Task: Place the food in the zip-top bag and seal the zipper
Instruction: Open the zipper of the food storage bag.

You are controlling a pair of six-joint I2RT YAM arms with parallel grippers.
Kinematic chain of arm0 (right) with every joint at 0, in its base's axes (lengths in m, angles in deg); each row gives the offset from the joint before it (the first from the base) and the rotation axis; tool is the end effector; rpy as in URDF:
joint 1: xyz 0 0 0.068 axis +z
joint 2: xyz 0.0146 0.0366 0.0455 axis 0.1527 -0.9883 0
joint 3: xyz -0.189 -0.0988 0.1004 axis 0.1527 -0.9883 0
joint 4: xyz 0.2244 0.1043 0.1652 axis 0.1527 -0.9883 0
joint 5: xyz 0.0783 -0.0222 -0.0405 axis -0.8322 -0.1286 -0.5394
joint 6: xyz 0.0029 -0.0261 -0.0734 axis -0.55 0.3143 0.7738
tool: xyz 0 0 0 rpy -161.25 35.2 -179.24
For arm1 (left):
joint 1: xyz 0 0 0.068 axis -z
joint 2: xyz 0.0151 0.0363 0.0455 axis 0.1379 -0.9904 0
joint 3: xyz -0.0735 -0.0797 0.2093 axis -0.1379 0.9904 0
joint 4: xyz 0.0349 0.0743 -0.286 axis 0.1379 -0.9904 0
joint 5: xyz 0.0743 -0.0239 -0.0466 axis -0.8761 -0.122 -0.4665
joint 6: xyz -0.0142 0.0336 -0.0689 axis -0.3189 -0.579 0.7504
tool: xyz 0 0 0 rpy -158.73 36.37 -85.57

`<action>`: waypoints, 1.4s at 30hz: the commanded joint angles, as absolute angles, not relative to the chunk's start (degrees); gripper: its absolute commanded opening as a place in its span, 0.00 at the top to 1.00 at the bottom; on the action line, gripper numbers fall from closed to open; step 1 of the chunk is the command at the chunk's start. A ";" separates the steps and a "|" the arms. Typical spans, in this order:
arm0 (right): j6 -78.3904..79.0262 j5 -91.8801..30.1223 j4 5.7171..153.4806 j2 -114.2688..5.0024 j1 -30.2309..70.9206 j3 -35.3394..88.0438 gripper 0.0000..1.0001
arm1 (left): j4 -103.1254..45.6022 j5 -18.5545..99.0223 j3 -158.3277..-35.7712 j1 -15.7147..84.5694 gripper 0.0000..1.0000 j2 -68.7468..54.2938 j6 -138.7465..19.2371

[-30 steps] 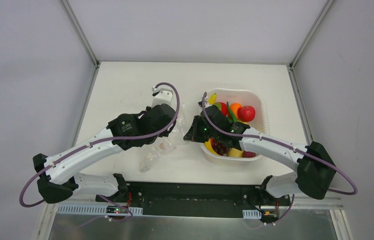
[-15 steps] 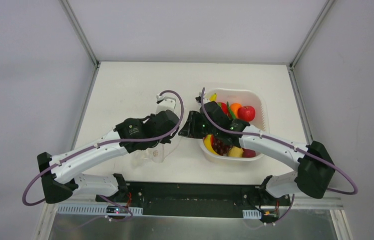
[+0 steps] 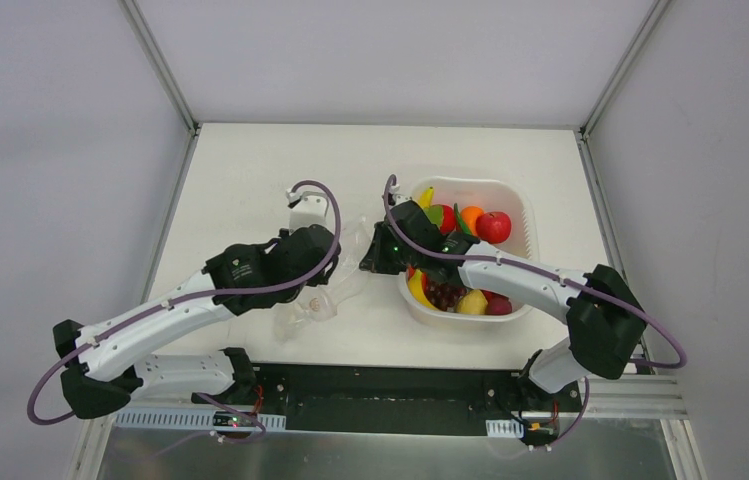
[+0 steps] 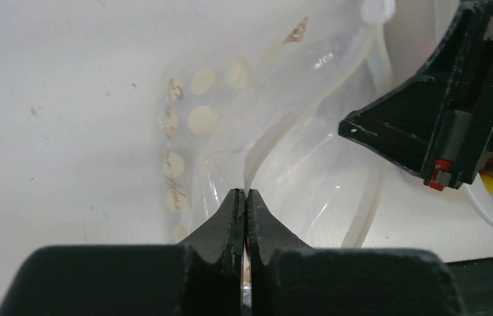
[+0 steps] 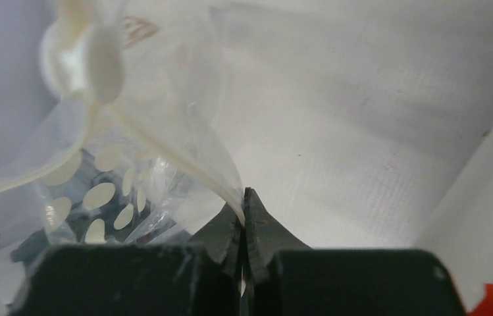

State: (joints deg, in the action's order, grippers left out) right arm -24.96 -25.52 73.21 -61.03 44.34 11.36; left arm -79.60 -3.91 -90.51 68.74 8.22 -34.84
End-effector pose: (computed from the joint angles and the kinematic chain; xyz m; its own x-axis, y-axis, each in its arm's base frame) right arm 0.2418 0.3269 0.1862 -0.7181 -0.0727 -0.6921 -0.5166 0.7221 0.4602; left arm 0.1688 -0.2224 0.3089 -0.5642 0.0219 -0.8253 0.2028 0.9727 -0.1128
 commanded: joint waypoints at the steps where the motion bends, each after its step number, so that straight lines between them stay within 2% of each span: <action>1: -20.15 -16.98 67.53 -59.48 44.16 12.45 1.00 | -83.39 -12.97 -90.57 69.19 1.00 12.28 -31.66; 5: -18.44 -15.14 64.16 -60.27 44.19 14.50 1.00 | -84.36 -14.38 -90.63 69.19 1.00 13.02 -31.38; 10: -18.53 -25.61 66.84 -58.49 44.21 14.74 0.96 | -83.32 -12.31 -90.50 69.19 1.00 10.89 -31.58; 19: -18.93 -33.77 68.52 -55.10 44.04 16.18 0.66 | -78.78 -8.99 -89.22 69.21 1.00 8.88 -31.26; 22: -18.35 -34.01 67.98 -51.97 44.01 15.93 0.58 | -78.86 -9.15 -89.14 69.19 1.00 8.47 -31.21; 25: -17.64 -32.09 67.58 -47.68 43.86 14.46 0.42 | -78.49 -9.01 -88.96 69.25 1.00 8.41 -30.92; 26: -17.38 -30.10 67.15 -46.24 43.79 13.93 0.40 | -78.33 -8.91 -88.77 69.21 1.00 8.48 -30.86; 31: -15.77 -18.45 64.83 -38.44 42.15 10.17 0.38 | -77.55 -8.42 -88.44 69.19 1.00 8.81 -31.04; 34: -15.50 -14.61 64.64 -34.22 38.80 6.55 0.42 | -77.10 -8.09 -88.38 69.19 1.00 9.00 -31.49; 42: -15.85 -29.86 64.47 -36.32 23.04 0.60 0.40 | -75.96 -6.67 -88.48 69.19 1.00 8.59 -32.21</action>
